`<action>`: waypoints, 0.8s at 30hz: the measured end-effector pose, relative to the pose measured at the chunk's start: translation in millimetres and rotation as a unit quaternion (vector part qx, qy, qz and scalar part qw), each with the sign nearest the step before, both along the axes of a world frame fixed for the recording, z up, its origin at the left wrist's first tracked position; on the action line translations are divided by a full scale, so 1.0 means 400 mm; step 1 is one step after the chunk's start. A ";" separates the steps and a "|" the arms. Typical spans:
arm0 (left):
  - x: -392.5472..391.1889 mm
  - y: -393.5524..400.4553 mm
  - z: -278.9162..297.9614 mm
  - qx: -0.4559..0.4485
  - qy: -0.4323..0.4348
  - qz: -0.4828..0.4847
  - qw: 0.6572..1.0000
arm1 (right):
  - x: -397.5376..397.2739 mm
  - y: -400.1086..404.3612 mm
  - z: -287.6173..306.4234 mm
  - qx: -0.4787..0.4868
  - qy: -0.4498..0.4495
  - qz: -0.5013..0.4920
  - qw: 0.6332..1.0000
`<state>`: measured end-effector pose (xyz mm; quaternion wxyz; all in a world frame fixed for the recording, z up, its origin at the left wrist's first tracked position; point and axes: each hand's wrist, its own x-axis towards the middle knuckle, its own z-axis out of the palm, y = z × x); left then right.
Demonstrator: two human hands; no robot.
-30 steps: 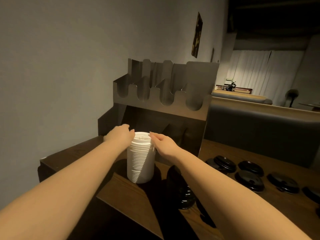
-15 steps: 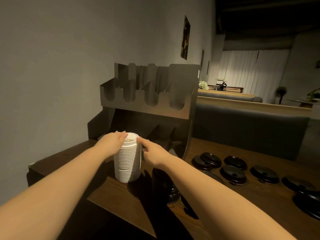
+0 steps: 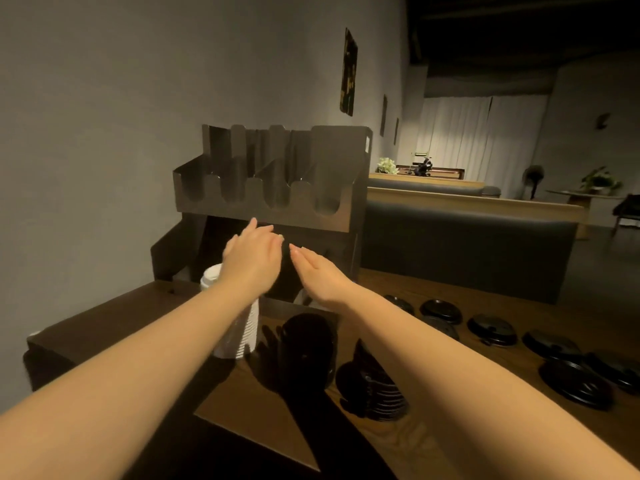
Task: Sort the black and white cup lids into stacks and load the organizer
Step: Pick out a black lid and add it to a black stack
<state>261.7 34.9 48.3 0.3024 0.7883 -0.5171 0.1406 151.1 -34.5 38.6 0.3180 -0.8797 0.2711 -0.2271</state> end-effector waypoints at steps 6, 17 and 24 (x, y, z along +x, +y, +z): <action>-0.246 -0.121 -0.004 0.029 0.088 -0.059 0.994 | -0.192 -0.043 -0.024 0.064 -0.083 -0.124 0.987; -0.641 -0.286 -0.108 0.069 0.233 -0.203 0.949 | -0.587 -0.162 -0.116 0.032 0.117 -0.328 0.937; -0.796 -0.391 -0.241 0.082 0.430 -0.212 0.874 | -0.739 -0.254 -0.243 0.051 0.197 -0.412 0.888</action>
